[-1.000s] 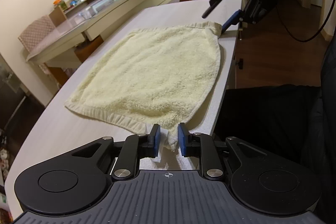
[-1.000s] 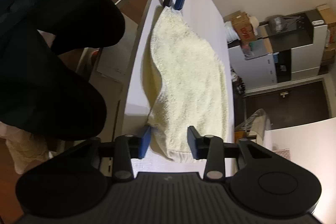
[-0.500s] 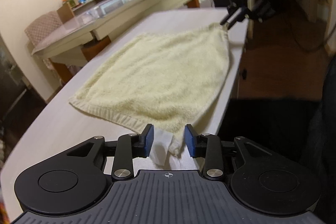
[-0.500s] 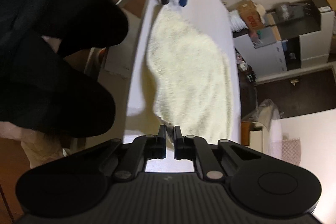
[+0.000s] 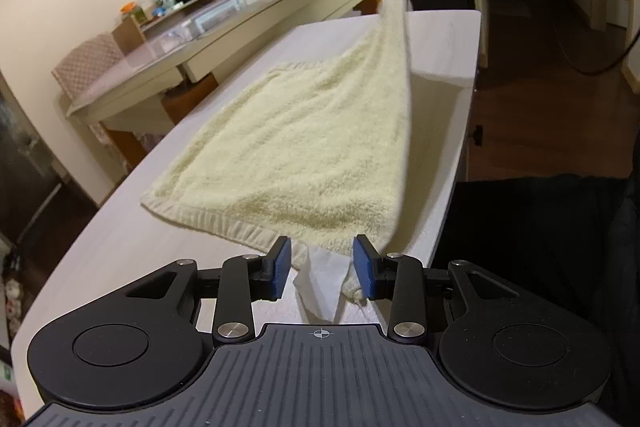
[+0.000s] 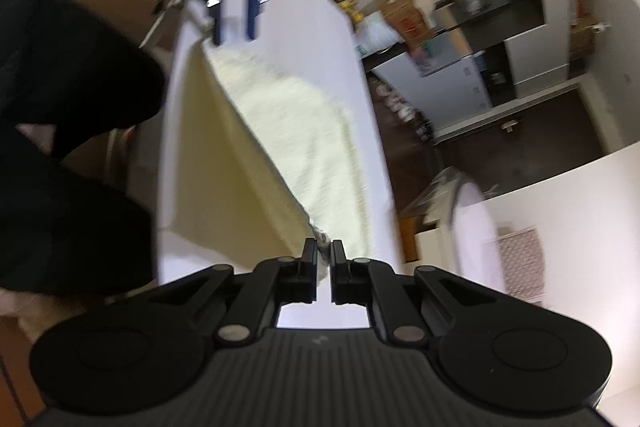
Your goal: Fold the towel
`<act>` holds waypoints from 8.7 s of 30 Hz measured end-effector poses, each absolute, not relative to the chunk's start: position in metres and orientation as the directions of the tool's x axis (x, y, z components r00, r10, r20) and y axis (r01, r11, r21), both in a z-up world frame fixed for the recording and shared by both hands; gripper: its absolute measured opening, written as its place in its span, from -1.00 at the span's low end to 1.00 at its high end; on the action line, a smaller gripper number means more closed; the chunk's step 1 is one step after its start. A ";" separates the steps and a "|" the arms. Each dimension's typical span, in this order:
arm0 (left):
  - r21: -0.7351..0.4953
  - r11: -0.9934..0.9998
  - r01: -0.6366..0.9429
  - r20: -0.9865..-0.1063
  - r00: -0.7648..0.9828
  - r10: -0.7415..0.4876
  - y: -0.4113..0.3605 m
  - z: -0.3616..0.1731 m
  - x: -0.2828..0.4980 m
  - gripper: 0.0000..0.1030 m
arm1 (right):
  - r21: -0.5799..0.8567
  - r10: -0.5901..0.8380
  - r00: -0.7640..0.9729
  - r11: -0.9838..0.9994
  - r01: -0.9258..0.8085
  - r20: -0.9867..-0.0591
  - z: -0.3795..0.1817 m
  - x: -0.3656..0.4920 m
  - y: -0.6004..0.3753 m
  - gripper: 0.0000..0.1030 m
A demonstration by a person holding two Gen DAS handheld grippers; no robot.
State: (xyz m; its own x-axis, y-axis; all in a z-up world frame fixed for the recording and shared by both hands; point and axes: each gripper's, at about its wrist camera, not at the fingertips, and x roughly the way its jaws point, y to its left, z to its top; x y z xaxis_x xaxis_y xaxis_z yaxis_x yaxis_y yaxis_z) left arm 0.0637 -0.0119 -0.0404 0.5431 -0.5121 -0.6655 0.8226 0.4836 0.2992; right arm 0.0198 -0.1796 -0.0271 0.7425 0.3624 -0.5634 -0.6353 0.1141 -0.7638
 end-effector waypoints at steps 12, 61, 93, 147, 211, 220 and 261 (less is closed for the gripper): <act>0.090 0.684 0.724 -0.679 0.547 -0.490 0.007 -0.041 0.073 -0.09 | -0.816 0.429 0.730 -0.026 -0.578 -0.532 -0.009 0.104 -0.116 -0.88; -0.078 0.890 0.450 -0.662 0.644 -0.383 0.026 -0.040 0.064 0.09 | -0.599 0.398 0.518 -0.105 -0.794 -0.757 -0.085 0.289 0.056 -0.76; 0.078 0.920 0.385 -0.561 0.780 -0.279 0.074 0.006 0.042 0.54 | -0.424 0.533 0.559 0.364 -0.829 -0.635 -0.057 0.037 0.004 -0.59; 0.019 0.908 0.419 -0.530 0.774 -0.346 0.097 -0.005 0.035 0.79 | -0.636 0.435 0.685 0.278 -0.720 -0.584 -0.111 0.027 0.052 -0.86; 0.090 0.687 0.721 -0.737 0.513 -0.441 0.054 -0.030 0.245 0.84 | 0.372 0.879 0.178 0.360 -0.856 -0.441 0.010 0.083 -0.117 -0.81; -0.071 0.767 0.637 -0.704 0.513 -0.491 0.069 -0.017 0.277 0.88 | 0.640 0.915 0.337 0.397 -0.658 -0.221 -0.005 0.206 -0.222 -0.81; 0.068 0.763 0.643 -0.651 0.608 -0.455 0.042 -0.041 0.260 0.91 | 0.556 0.708 0.559 0.697 -0.453 -0.432 -0.063 0.248 -0.263 -0.49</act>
